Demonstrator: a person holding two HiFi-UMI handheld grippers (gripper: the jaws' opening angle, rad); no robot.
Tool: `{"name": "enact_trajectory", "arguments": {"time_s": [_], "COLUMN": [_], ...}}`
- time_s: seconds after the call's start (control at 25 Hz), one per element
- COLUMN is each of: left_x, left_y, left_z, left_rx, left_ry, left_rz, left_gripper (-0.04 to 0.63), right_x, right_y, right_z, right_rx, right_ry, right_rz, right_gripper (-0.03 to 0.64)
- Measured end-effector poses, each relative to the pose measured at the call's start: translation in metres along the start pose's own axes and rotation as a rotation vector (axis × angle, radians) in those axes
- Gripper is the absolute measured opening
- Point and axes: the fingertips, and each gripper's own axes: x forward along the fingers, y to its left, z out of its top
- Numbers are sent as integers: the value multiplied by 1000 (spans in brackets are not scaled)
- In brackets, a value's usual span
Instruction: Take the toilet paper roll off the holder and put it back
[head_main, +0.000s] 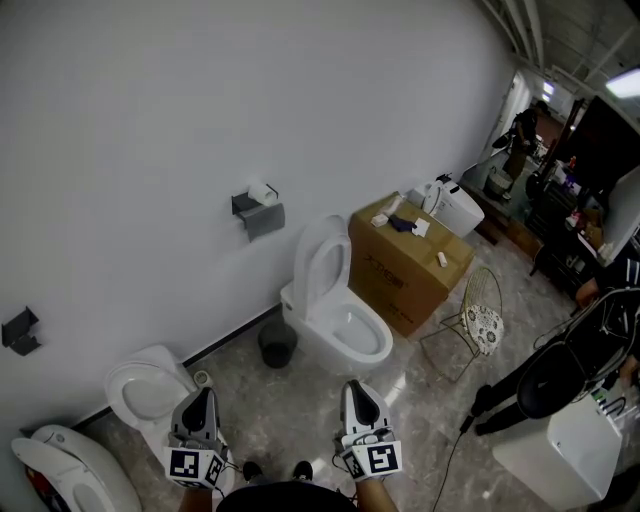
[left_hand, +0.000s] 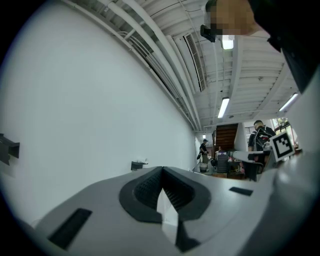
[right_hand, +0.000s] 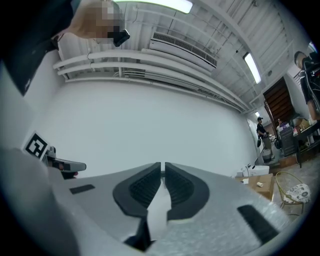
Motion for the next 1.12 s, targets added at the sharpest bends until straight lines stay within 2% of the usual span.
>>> {"name": "enact_trajectory", "arguments": {"time_s": [0.28, 1.0, 1.12], "left_x": [-2, -1, -1], "left_y": [0, 6, 7], "left_z": [1, -1, -3], "left_rx": [-2, -6, -7], "left_ry": [0, 8, 7], "left_rz": [-1, -14, -13], "left_gripper": [3, 3, 3], "right_x": [0, 8, 9], "right_y": [1, 8, 8], "right_z": [5, 6, 4], "right_rx": [-8, -5, -8], "right_ry": [-1, 9, 8], "right_rz": [2, 3, 2], "right_gripper": [11, 264, 329]}}
